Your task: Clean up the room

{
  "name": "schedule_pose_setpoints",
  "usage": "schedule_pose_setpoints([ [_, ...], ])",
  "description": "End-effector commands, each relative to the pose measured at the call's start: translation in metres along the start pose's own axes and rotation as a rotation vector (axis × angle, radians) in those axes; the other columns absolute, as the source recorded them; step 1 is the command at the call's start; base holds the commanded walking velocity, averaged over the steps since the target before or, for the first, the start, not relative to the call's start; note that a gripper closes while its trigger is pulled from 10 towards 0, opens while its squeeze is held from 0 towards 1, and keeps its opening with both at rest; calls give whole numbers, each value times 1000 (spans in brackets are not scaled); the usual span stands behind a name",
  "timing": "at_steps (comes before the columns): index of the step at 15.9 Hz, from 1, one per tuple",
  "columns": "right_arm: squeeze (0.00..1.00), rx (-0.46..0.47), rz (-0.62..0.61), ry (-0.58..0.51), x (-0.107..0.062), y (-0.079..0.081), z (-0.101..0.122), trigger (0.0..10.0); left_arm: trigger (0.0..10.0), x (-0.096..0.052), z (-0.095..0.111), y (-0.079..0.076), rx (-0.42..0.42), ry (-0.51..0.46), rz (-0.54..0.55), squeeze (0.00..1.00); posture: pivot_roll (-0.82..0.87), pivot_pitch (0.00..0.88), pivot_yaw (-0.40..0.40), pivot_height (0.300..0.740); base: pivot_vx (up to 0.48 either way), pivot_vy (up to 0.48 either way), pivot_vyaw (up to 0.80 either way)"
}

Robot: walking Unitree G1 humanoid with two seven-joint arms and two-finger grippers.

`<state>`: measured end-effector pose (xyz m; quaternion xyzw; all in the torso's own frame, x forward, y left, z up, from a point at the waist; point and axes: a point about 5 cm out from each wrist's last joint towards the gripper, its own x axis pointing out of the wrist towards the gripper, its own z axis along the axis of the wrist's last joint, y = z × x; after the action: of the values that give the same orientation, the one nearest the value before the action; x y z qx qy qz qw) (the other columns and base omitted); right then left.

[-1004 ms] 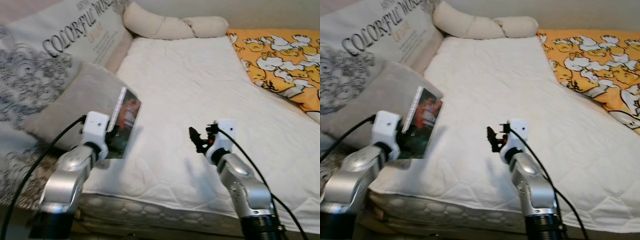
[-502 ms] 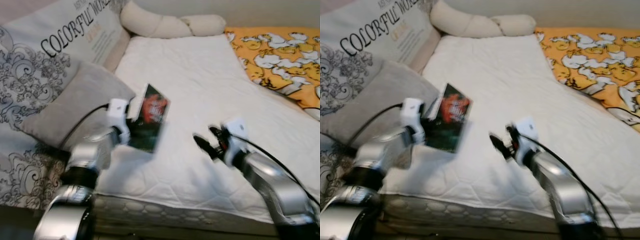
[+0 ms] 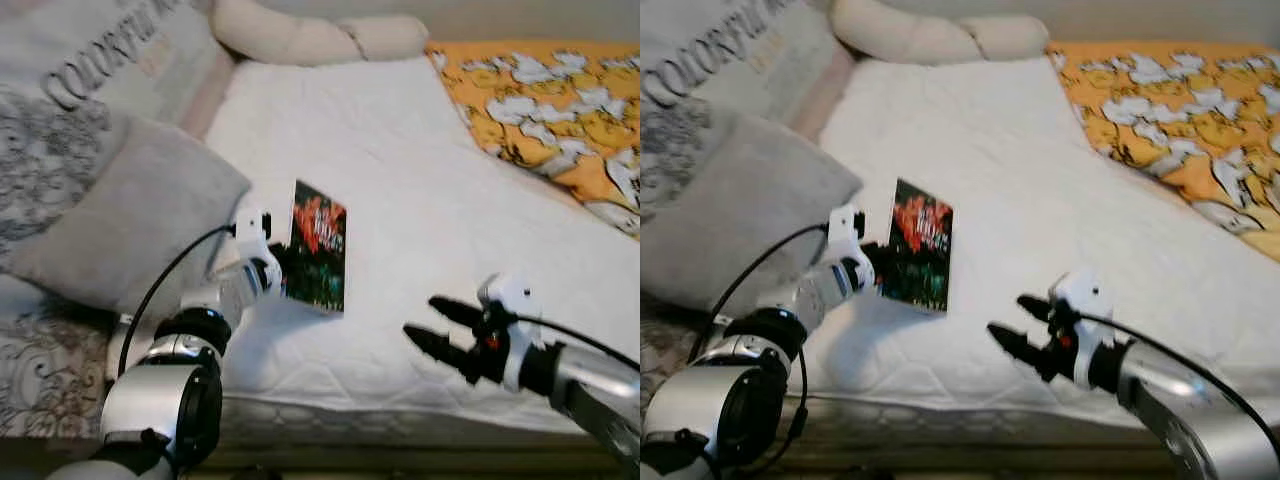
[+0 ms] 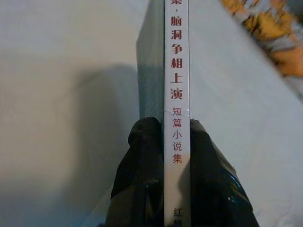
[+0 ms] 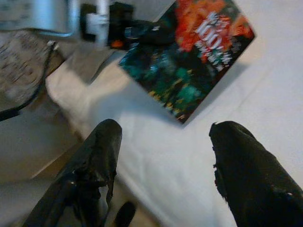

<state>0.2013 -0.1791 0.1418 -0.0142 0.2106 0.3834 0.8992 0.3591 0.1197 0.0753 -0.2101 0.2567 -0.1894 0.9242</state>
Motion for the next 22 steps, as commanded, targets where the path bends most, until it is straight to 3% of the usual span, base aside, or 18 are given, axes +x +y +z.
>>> schedule_pose_setpoints([
  [1, 0, -7, 13, 14, -5, 5, 3, 10000, 10000, 2, 8, -2, 32, -18, 18, 0, -386, 133, 47, 740, 0, 0, 0],
  [6, 0, -1, -21, 31, -6, 10, 5, 10000, 10000, -1, 6, 10, 82, 7, 107, 0, -400, 161, 47, 740, 0, 0, 0],
  [7, 0, 1, -21, 39, -5, 12, 5, 10000, 10000, -5, 9, 17, 86, 3, 156, 765, -397, 166, 45, 740, 0, 0, 0],
  [8, 0, 2, -19, 48, -4, 16, 4, 10000, 10000, -9, 11, 25, 95, 0, 194, 1000, -391, 165, 41, 740, 0, 0, 0],
  [10, 0, 4, -16, 53, -2, 16, 3, 10000, 10000, -11, 11, 30, 123, 8, 208, 1000, -390, 168, 40, 740, 0, 0, 0],
  [13, 0, 4, -7, 74, 1, 18, 1, 10000, 10000, -15, 13, 37, 227, 27, 239, 1000, -390, 168, 30, 740, 0, 0, 0],
  [16, 0, 6, -8, 78, 2, 19, 0, 10000, 10000, -17, 16, 40, 263, 31, 251, 1000, -392, 161, 27, 740, 0, 0, 0],
  [18, 0, 5, -12, 77, 5, 18, 0, 10000, 10000, -22, 25, 46, 314, 23, 270, 1000, -378, 138, 25, 740, 0, 0, 0],
  [22, 0, 25, -40, 46, 15, 14, -1, 10000, 10000, -26, 46, 44, 351, -25, 183, 1000, -289, 76, 41, 740, 0, 0, 0],
])
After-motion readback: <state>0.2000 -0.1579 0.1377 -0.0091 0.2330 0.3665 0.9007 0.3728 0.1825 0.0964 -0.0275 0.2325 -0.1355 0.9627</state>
